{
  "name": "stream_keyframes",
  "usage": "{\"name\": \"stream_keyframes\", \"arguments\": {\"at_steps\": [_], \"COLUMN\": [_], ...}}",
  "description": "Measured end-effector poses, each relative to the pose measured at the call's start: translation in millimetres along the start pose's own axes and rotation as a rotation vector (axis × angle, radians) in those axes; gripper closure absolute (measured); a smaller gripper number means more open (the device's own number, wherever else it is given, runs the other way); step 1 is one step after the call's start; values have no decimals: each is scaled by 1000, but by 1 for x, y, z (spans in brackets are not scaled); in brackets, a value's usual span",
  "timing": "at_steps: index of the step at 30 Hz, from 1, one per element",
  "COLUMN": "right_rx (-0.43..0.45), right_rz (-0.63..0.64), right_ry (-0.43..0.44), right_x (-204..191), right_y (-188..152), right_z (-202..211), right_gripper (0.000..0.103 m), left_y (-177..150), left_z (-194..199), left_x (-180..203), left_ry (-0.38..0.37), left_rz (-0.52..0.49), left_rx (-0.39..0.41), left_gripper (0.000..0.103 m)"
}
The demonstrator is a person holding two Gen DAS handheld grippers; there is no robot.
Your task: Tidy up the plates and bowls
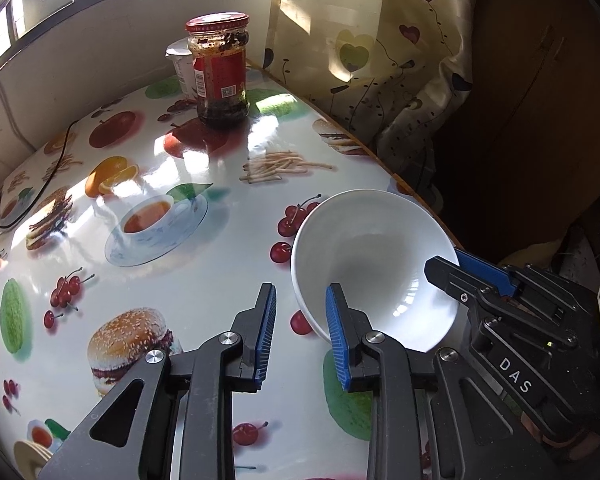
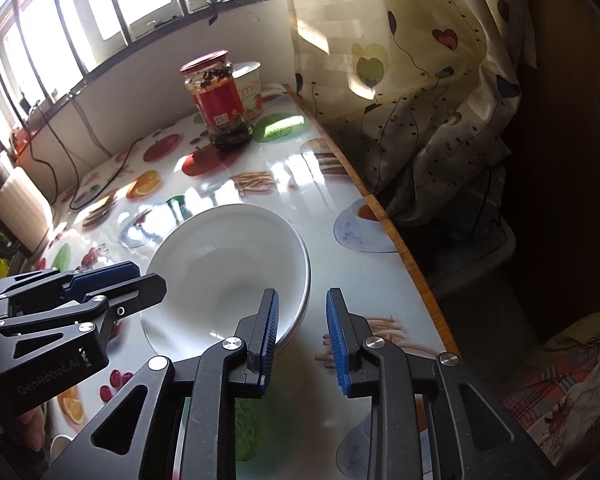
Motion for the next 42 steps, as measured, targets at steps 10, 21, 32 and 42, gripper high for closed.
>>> {"name": "stream_keyframes", "arguments": {"at_steps": [10, 21, 32, 42], "right_rx": [-1, 4, 13, 62], "right_rz": [2, -2, -23, -42], "right_ry": [5, -5, 7, 35], "right_x": [-3, -4, -1, -3], "right_y": [1, 1, -2, -7], "right_z": [-3, -3, 7, 42], "right_gripper": [87, 88, 89, 89], "left_y": [-1, -1, -4, -9], "left_z": [-4, -4, 9, 39], "left_x": [4, 5, 6, 18], "left_ry": [16, 15, 3, 20], "left_rz": [-22, -18, -6, -43], "left_rx": [-4, 7, 29, 90], "left_gripper": [88, 89, 89, 89]}}
Point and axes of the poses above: each gripper's, at about its wrist camera, not at the fingertips, and z roughly against the way its jaws point, x to its right, y to its top, the point moved 5 cm from there along -z, roughly the way its jaws point, and after that the axes turned 13 degrees about -y, right-handed, at the moved point
